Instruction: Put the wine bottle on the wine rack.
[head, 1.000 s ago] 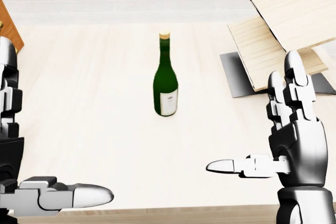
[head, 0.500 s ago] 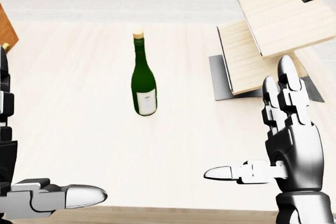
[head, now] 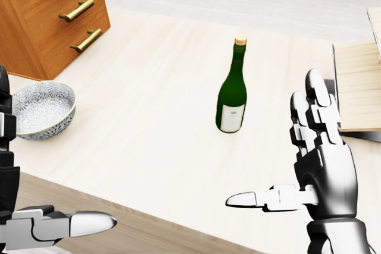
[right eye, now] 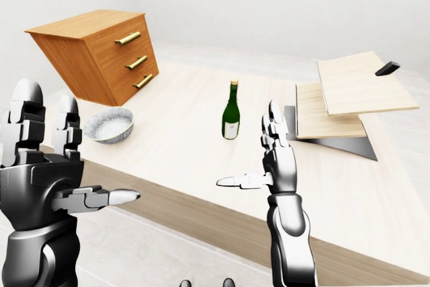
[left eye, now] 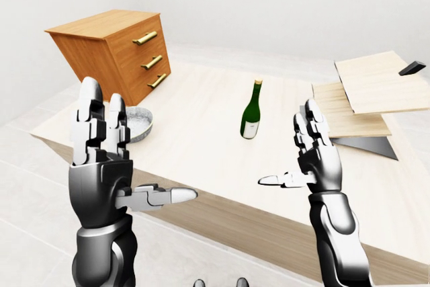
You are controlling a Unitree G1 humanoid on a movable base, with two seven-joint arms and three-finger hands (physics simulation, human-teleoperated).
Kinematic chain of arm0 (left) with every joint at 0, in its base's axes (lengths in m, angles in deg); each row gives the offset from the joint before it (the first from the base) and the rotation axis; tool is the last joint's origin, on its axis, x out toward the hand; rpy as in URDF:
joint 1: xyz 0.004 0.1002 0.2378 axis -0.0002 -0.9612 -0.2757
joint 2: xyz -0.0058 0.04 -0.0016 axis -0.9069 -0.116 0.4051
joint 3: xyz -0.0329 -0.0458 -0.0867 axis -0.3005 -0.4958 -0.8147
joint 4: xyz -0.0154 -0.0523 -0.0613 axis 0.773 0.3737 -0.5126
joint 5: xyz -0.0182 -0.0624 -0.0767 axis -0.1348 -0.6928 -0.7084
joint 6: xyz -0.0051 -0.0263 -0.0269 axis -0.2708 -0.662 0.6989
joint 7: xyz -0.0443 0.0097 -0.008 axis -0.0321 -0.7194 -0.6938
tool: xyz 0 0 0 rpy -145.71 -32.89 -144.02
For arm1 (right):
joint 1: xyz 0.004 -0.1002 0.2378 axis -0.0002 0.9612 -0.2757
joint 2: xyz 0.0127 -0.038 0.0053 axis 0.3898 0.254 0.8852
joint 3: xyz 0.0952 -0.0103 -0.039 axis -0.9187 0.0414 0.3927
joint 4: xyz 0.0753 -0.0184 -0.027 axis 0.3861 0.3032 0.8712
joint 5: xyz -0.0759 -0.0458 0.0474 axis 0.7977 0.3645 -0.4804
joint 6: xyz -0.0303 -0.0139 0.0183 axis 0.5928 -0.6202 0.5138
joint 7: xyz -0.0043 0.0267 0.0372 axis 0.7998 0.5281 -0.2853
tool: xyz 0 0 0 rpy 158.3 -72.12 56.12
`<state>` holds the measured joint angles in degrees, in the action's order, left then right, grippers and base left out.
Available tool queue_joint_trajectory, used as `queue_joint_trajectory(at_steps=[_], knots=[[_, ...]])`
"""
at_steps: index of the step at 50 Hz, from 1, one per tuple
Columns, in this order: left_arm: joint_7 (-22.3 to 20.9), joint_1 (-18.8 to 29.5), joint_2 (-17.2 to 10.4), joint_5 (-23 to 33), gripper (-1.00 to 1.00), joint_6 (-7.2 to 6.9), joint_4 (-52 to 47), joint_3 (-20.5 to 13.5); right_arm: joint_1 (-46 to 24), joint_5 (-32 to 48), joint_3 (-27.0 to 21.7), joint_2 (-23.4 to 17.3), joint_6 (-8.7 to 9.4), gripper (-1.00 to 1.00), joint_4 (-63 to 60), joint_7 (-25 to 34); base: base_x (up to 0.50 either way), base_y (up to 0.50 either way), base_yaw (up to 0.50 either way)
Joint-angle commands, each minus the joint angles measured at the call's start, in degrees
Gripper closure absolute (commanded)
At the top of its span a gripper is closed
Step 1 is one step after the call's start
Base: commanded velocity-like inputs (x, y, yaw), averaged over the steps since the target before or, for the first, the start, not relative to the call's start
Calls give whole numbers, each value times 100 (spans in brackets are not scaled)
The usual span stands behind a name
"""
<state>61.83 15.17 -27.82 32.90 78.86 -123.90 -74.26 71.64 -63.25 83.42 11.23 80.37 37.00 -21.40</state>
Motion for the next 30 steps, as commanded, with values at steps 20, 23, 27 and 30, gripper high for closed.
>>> queue_joint_trajectory(at_steps=[20, 23, 27, 30], knots=[[25, -102, -35, 10, -100, 0, 62, 116, 83, 205, 179, 2, 0, -100, 91, 75, 7, -20, 0], [15, -91, -42, 10, -100, 0, 78, 109, 69, 199, 175, 11, 0, -100, 107, 72, 17, -47, 0], [5, -95, -43, 12, -100, 0, 73, 107, 58, 343, 231, -3, 0, -100, 93, 29, 7, -21, 0], [-11, -126, -41, 5, -100, 0, 75, 93, 49, 320, 242, 18, 0, -100, 69, 34, 0, 1, 0]])
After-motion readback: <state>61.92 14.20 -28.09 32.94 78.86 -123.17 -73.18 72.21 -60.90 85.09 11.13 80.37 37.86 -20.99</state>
